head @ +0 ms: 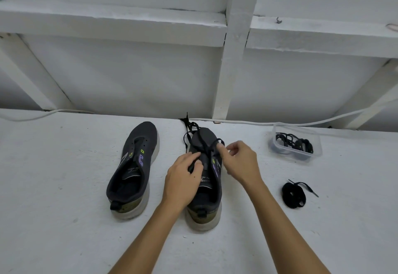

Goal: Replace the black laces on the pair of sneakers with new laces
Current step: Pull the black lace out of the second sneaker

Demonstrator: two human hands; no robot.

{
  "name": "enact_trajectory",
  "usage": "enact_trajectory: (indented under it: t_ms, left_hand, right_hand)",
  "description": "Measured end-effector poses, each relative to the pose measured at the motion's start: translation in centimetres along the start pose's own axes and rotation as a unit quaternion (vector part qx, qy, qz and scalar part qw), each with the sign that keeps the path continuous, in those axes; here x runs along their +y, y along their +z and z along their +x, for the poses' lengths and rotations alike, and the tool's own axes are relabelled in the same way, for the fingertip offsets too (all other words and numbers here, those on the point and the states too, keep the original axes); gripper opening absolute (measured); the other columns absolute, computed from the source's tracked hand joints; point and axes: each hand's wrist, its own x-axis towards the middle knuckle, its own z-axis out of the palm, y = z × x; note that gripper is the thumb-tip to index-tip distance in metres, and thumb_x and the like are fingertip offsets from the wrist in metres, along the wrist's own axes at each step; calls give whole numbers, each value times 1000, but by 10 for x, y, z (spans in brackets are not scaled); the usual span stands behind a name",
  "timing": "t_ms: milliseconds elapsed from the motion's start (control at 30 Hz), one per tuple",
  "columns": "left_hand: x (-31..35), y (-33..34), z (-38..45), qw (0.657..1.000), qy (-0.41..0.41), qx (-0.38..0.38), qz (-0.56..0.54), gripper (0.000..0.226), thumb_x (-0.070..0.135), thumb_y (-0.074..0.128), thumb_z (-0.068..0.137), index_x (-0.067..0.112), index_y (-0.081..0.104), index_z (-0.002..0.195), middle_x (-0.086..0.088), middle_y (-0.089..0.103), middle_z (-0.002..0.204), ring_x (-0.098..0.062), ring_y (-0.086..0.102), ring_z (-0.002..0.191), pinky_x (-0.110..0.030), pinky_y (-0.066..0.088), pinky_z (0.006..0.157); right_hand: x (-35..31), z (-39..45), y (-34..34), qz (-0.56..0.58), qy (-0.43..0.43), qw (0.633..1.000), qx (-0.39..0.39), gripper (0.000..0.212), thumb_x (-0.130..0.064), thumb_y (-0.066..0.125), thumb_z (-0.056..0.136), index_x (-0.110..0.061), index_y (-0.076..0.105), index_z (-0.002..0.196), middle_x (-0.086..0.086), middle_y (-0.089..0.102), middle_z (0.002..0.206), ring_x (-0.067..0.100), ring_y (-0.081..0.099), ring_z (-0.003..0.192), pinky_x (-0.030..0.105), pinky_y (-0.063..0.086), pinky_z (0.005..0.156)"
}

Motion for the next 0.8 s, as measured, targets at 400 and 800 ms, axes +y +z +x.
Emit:
enact_trajectory:
  t_ms: [400, 800]
  left_hand:
    - [0, 0, -2, 1000, 0, -9, -5, 35, 32, 49, 100, 31, 62, 132, 13, 54, 141, -6, 48, 129, -24, 38, 108]
    - [-1, -2, -2, 1000, 3, -9, -9, 34, 32, 50, 100, 32, 62, 132, 14, 54, 140, -5, 48, 128, -23, 38, 107]
  right_hand:
    - [17, 9, -5, 101, 19, 982, 156, 8, -26, 62, 94, -23, 65, 87, -1, 70, 87, 24, 69, 79, 41, 58, 76]
    - [7, 8, 8, 111, 10, 987, 117, 20, -24, 66, 95, -26, 64, 76, -2, 69, 75, 25, 71, 70, 51, 59, 72]
